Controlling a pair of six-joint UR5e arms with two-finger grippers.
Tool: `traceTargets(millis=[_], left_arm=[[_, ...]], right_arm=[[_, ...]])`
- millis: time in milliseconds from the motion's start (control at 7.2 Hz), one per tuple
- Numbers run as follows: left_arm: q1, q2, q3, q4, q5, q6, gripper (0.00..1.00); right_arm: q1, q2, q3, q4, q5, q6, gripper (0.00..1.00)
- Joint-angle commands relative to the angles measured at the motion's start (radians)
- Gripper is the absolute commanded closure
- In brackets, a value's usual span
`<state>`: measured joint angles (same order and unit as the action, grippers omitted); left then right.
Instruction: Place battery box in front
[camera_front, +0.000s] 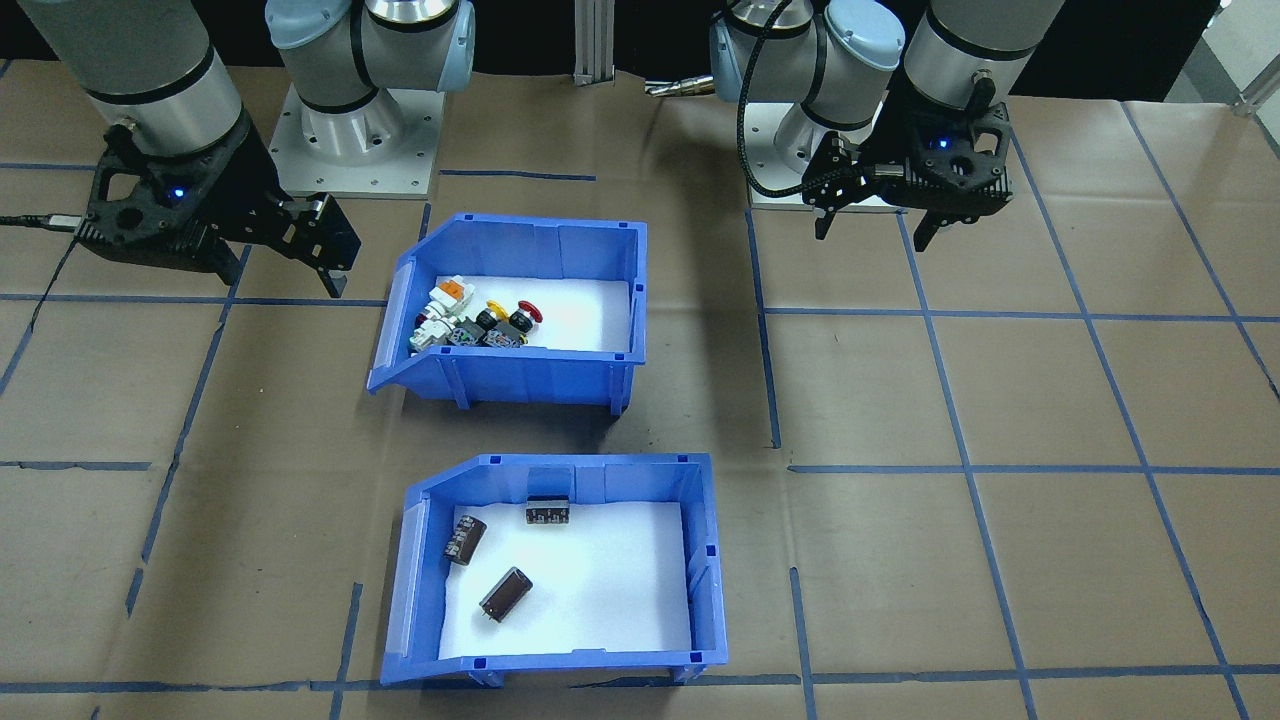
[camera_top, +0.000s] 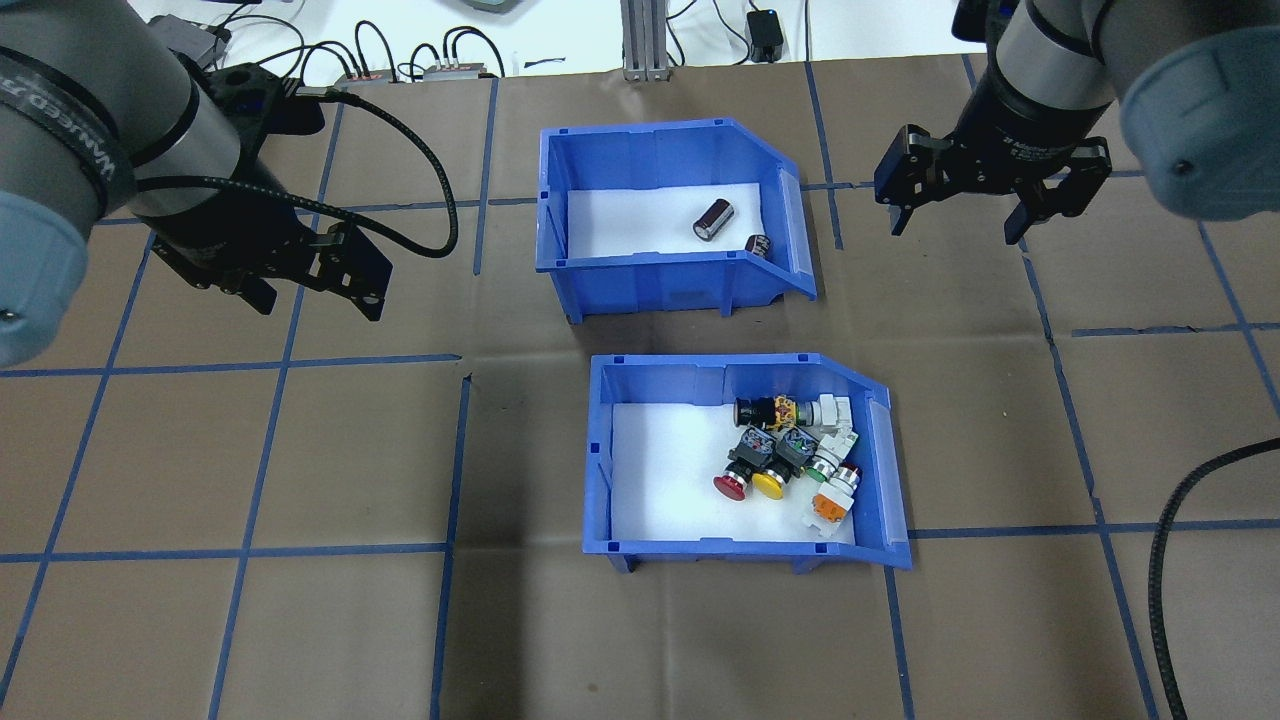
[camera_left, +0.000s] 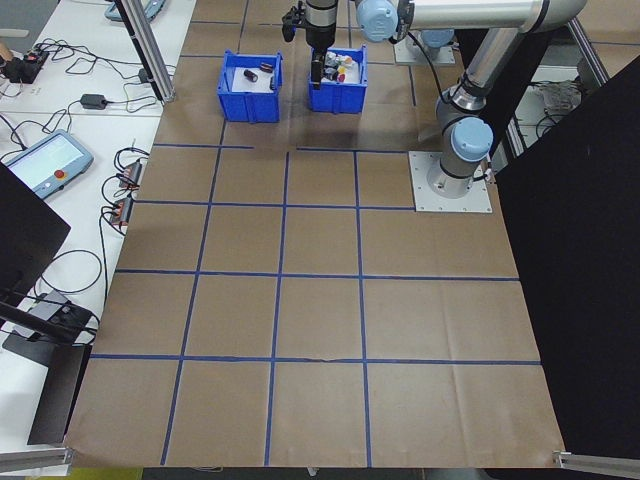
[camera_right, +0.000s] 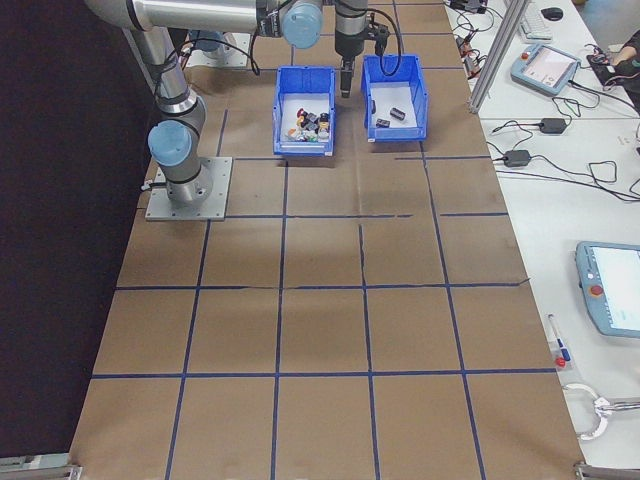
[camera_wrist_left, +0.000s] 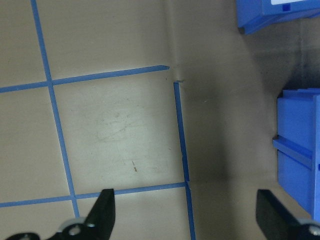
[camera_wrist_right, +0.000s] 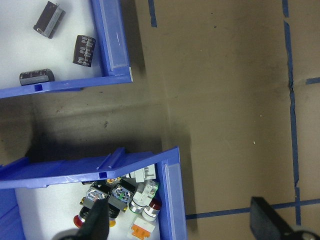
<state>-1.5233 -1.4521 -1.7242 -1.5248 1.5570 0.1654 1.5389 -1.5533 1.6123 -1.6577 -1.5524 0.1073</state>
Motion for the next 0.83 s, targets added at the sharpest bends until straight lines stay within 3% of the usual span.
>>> traceTargets(millis=[0,694], left_arm=[[0.0,-0.001,0.0,0.0,0.003,0.002,0.0],[0.0,0.001,0.0,0.003,0.003,0.006,0.0]], right_arm=[[0.01,0.054,-0.082,0.03,0.0,0.005,0.0],[0.026,0.059,-0.078,0.026,-0.001,0.005,0.0]])
